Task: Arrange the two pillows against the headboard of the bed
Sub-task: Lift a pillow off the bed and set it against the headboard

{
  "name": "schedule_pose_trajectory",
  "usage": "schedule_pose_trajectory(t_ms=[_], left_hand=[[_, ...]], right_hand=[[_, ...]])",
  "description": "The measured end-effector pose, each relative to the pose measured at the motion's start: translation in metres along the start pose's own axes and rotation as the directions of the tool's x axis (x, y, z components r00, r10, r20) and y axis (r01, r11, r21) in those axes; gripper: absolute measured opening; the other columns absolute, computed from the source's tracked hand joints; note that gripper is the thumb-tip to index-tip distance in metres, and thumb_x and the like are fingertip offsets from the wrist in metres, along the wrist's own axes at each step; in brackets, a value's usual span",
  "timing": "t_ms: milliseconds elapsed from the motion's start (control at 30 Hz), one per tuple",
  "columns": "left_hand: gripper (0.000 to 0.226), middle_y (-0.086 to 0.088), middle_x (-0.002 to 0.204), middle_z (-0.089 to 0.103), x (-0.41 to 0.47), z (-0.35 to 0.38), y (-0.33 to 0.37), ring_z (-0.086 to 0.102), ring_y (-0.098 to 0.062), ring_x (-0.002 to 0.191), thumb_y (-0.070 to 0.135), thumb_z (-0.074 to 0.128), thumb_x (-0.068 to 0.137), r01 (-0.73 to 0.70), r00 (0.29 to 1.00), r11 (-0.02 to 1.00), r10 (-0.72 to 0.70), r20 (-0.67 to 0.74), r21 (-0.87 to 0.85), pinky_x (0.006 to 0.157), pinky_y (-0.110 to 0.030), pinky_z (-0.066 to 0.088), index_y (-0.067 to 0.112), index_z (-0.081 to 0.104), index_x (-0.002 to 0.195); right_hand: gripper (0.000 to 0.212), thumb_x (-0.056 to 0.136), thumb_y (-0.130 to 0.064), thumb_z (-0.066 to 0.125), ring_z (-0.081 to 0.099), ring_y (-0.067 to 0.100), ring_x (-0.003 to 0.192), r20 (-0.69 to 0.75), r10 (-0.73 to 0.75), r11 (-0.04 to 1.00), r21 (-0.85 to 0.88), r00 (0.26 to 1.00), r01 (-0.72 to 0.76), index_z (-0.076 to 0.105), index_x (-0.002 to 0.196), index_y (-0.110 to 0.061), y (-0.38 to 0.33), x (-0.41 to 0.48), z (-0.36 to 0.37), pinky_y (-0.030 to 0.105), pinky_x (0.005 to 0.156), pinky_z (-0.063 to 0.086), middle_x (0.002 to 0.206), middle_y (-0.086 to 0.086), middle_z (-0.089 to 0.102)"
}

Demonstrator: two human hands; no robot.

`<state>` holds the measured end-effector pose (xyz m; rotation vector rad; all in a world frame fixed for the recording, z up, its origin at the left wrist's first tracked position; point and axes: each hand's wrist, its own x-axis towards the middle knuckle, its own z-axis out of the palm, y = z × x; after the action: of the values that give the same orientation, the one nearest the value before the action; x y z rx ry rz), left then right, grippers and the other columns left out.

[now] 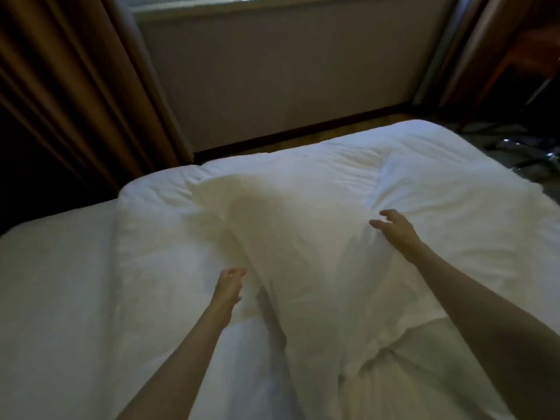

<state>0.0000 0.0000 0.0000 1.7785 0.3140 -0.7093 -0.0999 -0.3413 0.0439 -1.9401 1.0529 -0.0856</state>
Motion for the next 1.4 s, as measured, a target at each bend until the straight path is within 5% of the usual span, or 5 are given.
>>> schedule_pose_trajectory(t_ms=[200, 333, 567, 1000, 1400], left_hand=[[0.072, -0.009, 0.149, 0.036, 0.039, 0.042, -0.001, 0.041, -0.031, 0.132, 0.048, 0.058, 0.087, 0.166, 0.981, 0.985, -0.169, 0.100, 0.034, 0.100, -0.049, 0.039, 0.019, 0.027, 0.145], [0.094, -0.006, 0.155, 0.030, 0.054, 0.073, -0.011, 0.039, -0.033, 0.136, 0.062, 0.059, 0.079, 0.273, 0.949, 0.962, -0.271, 0.160, 0.009, 0.101, -0.054, 0.036, 0.027, 0.009, 0.151], [0.073, -0.018, 0.124, 0.065, 0.063, 0.104, -0.016, 0.064, -0.034, 0.110, 0.060, 0.065, 0.075, 0.311, 0.945, 0.916, -0.270, 0.182, -0.254, 0.100, -0.051, 0.049, 0.005, 0.061, 0.124], [0.049, -0.028, 0.125, 0.061, 0.025, 0.026, 0.055, 0.059, -0.040, 0.114, 0.030, 0.054, 0.094, 0.081, 0.903, 0.996, -0.054, -0.427, 0.047, 0.090, -0.039, 0.046, -0.010, 0.056, 0.121], [0.043, -0.022, 0.117, 0.066, -0.098, -0.078, 0.082, 0.062, -0.038, 0.104, 0.033, 0.053, 0.092, -0.135, 0.767, 0.971, 0.229, -0.600, 0.199, 0.089, -0.038, 0.047, -0.002, 0.063, 0.113]], right_hand=[[0.083, 0.084, -0.062, 0.051, 0.030, 0.039, 0.141, 0.090, 0.192, 0.950, -0.266, 0.977, -0.163, 0.030, 0.148, -0.015, 0.038, 0.042, -0.011, 0.051, 0.114, 0.025, 0.155, 0.017, 0.033], [0.092, 0.081, -0.069, 0.046, 0.030, 0.029, 0.143, 0.182, 0.218, 0.973, -0.122, 0.959, -0.198, 0.029, 0.150, -0.010, 0.071, 0.045, 0.002, 0.043, 0.115, 0.021, 0.158, 0.012, 0.029], [0.093, 0.074, -0.067, 0.059, 0.050, 0.022, 0.126, 0.293, 0.171, 0.936, 0.248, 0.941, -0.248, 0.039, 0.145, -0.010, 0.071, 0.033, 0.017, 0.039, 0.108, 0.038, 0.144, 0.003, 0.048], [0.030, 0.073, -0.031, 0.077, 0.071, 0.013, 0.074, 0.495, -0.046, 0.859, 0.463, 0.868, -0.219, 0.062, 0.098, -0.030, -0.025, -0.045, 0.048, 0.021, 0.049, 0.054, 0.089, -0.006, 0.073], [0.045, 0.068, -0.039, 0.078, 0.072, 0.021, 0.089, 0.628, -0.059, 0.791, 0.504, 0.776, -0.348, 0.070, 0.106, -0.016, -0.042, -0.187, 0.069, 0.030, 0.068, 0.056, 0.094, 0.003, 0.078]])
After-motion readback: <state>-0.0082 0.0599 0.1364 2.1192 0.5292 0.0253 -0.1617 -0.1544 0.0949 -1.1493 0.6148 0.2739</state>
